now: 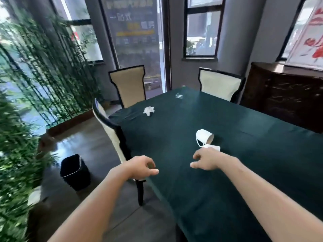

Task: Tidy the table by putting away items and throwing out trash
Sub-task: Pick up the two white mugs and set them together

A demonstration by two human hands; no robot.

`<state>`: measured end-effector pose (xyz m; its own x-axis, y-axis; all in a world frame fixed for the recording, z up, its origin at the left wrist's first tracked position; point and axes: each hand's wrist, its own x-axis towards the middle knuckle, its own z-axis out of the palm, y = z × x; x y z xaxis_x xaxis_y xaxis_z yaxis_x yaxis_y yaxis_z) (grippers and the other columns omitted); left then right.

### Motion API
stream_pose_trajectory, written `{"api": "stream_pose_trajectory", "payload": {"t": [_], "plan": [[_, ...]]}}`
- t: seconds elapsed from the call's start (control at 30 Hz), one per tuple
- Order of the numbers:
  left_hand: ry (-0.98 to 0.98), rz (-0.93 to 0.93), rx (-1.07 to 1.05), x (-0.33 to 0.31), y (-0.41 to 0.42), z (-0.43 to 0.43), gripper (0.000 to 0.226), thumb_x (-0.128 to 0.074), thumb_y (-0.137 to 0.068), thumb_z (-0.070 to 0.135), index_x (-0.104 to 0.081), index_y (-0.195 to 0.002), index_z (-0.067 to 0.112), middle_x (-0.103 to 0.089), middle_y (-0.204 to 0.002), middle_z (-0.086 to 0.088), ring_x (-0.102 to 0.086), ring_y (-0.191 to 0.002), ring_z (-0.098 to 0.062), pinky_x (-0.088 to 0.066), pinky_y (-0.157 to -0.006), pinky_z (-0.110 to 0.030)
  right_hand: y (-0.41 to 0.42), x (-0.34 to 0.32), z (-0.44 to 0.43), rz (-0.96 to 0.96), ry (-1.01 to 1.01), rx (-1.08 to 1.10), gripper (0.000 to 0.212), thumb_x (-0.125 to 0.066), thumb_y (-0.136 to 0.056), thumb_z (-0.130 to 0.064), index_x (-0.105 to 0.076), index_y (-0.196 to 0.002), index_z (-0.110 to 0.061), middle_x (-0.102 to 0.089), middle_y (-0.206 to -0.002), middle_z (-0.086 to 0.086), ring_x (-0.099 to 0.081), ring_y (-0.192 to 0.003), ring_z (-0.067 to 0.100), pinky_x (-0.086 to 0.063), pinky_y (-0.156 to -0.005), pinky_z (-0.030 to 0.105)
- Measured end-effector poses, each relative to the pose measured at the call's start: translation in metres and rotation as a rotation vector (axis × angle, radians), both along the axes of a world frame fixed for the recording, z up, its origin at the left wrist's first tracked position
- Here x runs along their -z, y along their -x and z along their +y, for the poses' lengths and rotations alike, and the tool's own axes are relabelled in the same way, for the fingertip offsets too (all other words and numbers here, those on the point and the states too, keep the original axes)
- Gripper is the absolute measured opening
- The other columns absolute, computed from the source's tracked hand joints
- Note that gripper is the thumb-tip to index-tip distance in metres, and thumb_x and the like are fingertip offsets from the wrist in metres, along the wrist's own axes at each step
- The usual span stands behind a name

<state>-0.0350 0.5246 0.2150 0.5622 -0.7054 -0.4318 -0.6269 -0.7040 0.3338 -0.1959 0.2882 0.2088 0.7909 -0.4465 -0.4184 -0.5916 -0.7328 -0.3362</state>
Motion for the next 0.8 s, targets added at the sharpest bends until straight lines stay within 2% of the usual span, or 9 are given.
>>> {"api": "stream_pose_trajectory", "payload": {"t": [0.07,0.17,0.3,0.4,0.5,0.57,0.63,0.7,0.8], "plan": [[-0.017,0.032,0.008,0.015,-0.017,-0.024,0.041,-0.065,-0.089,0.055,-0.073,-0.119,0.028,-0.078,-0.116,0.003,-0.071,-0.107,-0.017,-0.059,-0.096,-0.033,-0.009,0.014,-0.019,0.014,-0.039,0.043,0.057,-0.064,-0.087,-0.055,-0.061,-0.135,-0.024,-0.061,-0.133,-0.002,-0.058,-0.12,0.02,-0.049,-0.102,0.035],[-0.032,0.074,0.026,0.038,-0.037,-0.057,0.04,-0.064,-0.088,0.058,-0.073,-0.116,0.031,-0.076,-0.108,0.009,-0.069,-0.096,-0.013,-0.058,-0.085,-0.028,-0.016,0.036,-0.044,0.033,-0.088,0.11,0.054,-0.064,-0.088,-0.053,-0.061,-0.134,-0.024,-0.06,-0.129,-0.002,-0.058,-0.111,0.019,-0.05,-0.096,0.033],[-0.076,0.117,0.112,0.064,-0.061,-0.11,0.044,-0.064,-0.088,0.059,-0.071,-0.122,0.032,-0.075,-0.116,0.008,-0.066,-0.096,-0.012,-0.054,-0.094,-0.028,-0.016,0.063,-0.073,0.04,-0.115,0.215,0.043,-0.065,-0.088,-0.046,-0.067,-0.121,-0.02,-0.062,-0.107,-0.002,-0.058,-0.094,0.018,-0.044,-0.073,0.029],[-0.051,0.157,0.156,0.082,-0.077,-0.151,0.042,-0.065,-0.089,0.058,-0.072,-0.121,0.032,-0.076,-0.116,0.008,-0.067,-0.091,-0.01,-0.054,-0.09,-0.027,-0.016,0.081,-0.092,0.039,-0.127,0.354,0.042,-0.064,-0.088,-0.044,-0.068,-0.116,-0.013,-0.068,-0.107,0.003,-0.06,-0.085,0.019,-0.05,-0.074,0.033],[-0.001,0.217,0.188,0.098,-0.091,-0.191,0.037,-0.066,-0.091,0.055,-0.072,-0.118,0.031,-0.074,-0.108,0.01,-0.067,-0.088,-0.006,-0.052,-0.072,-0.017,-0.021,0.096,-0.112,0.034,-0.144,0.521,0.044,-0.061,-0.089,-0.043,-0.063,-0.125,-0.017,-0.065,-0.122,0.006,-0.064,-0.104,0.024,-0.054,-0.089,0.038],[0.032,0.247,0.222,0.108,-0.099,-0.219,0.033,-0.067,-0.092,0.051,-0.074,-0.115,0.029,-0.073,-0.102,0.011,-0.068,-0.087,-0.005,-0.051,-0.066,-0.015,-0.026,0.107,-0.124,-0.015,-0.16,0.659,0.046,-0.061,-0.089,-0.041,-0.058,-0.13,-0.019,-0.065,-0.12,0.003,-0.064,-0.103,0.023,-0.054,-0.081,0.034],[0.057,0.286,0.252,0.117,-0.107,-0.245,0.031,-0.066,-0.092,0.048,-0.074,-0.114,0.029,-0.076,-0.105,0.01,-0.068,-0.087,-0.005,-0.053,-0.068,-0.015,-0.034,0.118,-0.134,-0.078,-0.19,0.811,0.049,-0.061,-0.09,-0.038,-0.053,-0.133,-0.018,-0.064,-0.118,0.004,-0.062,-0.097,0.022,-0.049,-0.072,0.031],[0.08,0.341,0.273,0.123,-0.113,-0.266,0.035,-0.065,-0.092,0.048,-0.073,-0.12,0.028,-0.078,-0.116,0.008,-0.067,-0.086,-0.002,-0.05,-0.066,-0.012,-0.044,0.128,-0.14,-0.099,-0.212,0.929,0.063,-0.063,-0.091,-0.037,-0.043,-0.146,-0.015,-0.058,-0.137,0.01,-0.059,-0.114,0.026,-0.046,-0.08,0.03],[0.104,0.393,0.319,0.134,-0.121,-0.297,0.045,-0.065,-0.092,0.048,-0.067,-0.133,0.028,-0.073,-0.132,0.005,-0.067,-0.112,-0.008,-0.05,-0.088,-0.017,-0.061,0.14,-0.146,-0.134,-0.245,1.055,0.074,-0.062,-0.091,-0.034,-0.032,-0.155,-0.013,-0.048,-0.151,0.01,-0.05,-0.132,0.027,-0.045,-0.096,0.033]]}}
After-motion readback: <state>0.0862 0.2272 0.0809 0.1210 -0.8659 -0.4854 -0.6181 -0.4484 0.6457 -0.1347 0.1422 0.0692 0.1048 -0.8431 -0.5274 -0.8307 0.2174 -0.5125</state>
